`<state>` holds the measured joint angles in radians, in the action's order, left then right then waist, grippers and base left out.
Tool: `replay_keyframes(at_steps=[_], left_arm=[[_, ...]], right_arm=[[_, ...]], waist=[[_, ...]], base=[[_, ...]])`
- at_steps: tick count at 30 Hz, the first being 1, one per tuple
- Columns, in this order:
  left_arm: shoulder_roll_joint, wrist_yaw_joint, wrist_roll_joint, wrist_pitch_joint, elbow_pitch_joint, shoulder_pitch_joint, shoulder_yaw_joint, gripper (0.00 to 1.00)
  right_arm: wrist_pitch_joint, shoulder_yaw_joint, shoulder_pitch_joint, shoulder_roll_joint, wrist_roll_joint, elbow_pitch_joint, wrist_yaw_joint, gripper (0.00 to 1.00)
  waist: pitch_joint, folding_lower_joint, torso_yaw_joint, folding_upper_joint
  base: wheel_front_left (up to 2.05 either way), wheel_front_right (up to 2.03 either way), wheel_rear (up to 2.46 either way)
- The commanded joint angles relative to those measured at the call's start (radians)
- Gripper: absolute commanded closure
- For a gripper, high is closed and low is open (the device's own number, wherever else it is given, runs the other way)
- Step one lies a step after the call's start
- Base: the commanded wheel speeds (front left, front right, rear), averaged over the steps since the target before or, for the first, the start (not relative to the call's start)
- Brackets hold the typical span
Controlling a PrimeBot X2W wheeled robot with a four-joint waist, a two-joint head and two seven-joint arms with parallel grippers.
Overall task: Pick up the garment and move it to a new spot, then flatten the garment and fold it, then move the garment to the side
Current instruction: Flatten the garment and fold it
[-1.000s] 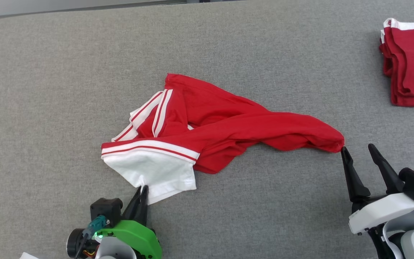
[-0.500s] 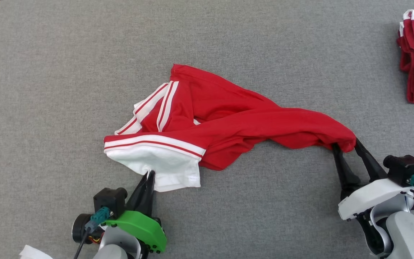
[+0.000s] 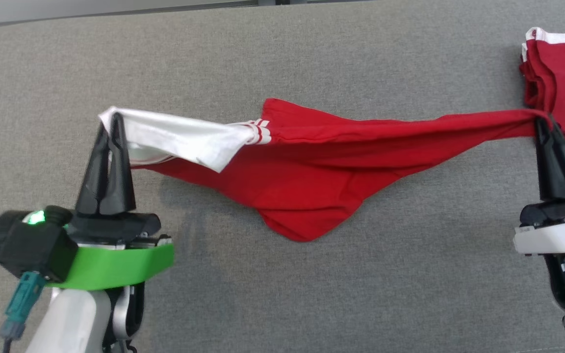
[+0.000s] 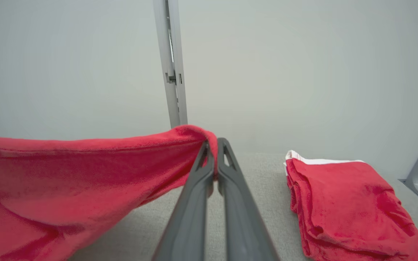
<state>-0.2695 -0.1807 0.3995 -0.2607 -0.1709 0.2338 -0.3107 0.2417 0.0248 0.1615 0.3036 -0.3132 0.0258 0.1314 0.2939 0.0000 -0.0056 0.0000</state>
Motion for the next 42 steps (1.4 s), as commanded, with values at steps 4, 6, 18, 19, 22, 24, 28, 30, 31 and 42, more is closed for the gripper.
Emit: replay_keyframes(at_steps=[4,6,18,19,22,24,28,30,31,42], left_arm=[[-0.042,-0.01,-0.062,-0.005,-0.17,0.077,0.042,1.0],[-0.061,-0.01,-0.083,0.001,-0.234,0.125,0.055,1.0],[-0.13,0.048,-0.157,0.153,-0.401,0.519,0.062,1.0],[-0.126,0.053,-0.155,0.167,-0.392,0.545,0.054,1.0],[-0.111,0.066,-0.139,0.19,-0.349,0.597,0.037,1.0],[-0.1,0.072,-0.129,0.198,-0.309,0.628,0.027,1.0],[-0.073,0.099,-0.101,0.192,-0.175,0.72,0.014,1.0],[-0.057,0.117,-0.086,0.184,-0.085,0.78,0.007,1.0],[-0.046,0.129,-0.08,0.17,-0.027,0.819,0.003,1.0],[0.021,0.203,-0.057,0.039,0.584,1.2,0.028,1.0]], right_arm=[[-0.031,0.04,0.049,0.033,0.04,0.14,-0.002,1.0],[-0.056,0.061,0.073,0.053,0.054,0.199,-0.002,1.0],[-0.208,0.155,0.282,0.174,0.011,0.412,-0.002,1.0],[-0.216,0.153,0.298,0.181,0.002,0.411,-0.002,1.0],[-0.224,0.143,0.329,0.194,-0.027,0.395,-0.002,1.0],[-0.227,0.133,0.348,0.201,-0.043,0.376,-0.002,1.0],[-0.219,0.084,0.419,0.211,-0.094,0.3,-0.002,1.0],[-0.211,0.056,0.479,0.216,-0.114,0.244,-0.002,1.0],[-0.2,0.034,0.52,0.217,-0.124,0.205,-0.002,1.0],[-0.087,-0.204,1.024,0.128,-0.199,-0.263,-0.002,1.0]], waist=[[-0.05,0.0,-0.037,0.0],[-0.065,0.0,-0.044,0.0],[-0.1,0.0,-0.079,0.0],[-0.095,0.0,-0.082,0.0],[-0.072,0.0,-0.086,0.0],[-0.046,0.0,-0.087,0.0],[0.036,0.0,-0.09,0.0],[0.079,0.0,-0.092,0.0],[0.097,0.0,-0.093,0.0],[0.176,0.0,-0.126,0.0]], base=[[0.0,0.0,0.0],[0.0,0.0,0.0],[0.0,0.0,0.0],[0.0,0.0,0.0],[0.0,0.0,0.0],[0.0,0.0,0.0],[0.0,0.0,0.0],[0.0,0.0,0.0],[0.0,0.0,0.0],[0.0,0.0,0.0]])
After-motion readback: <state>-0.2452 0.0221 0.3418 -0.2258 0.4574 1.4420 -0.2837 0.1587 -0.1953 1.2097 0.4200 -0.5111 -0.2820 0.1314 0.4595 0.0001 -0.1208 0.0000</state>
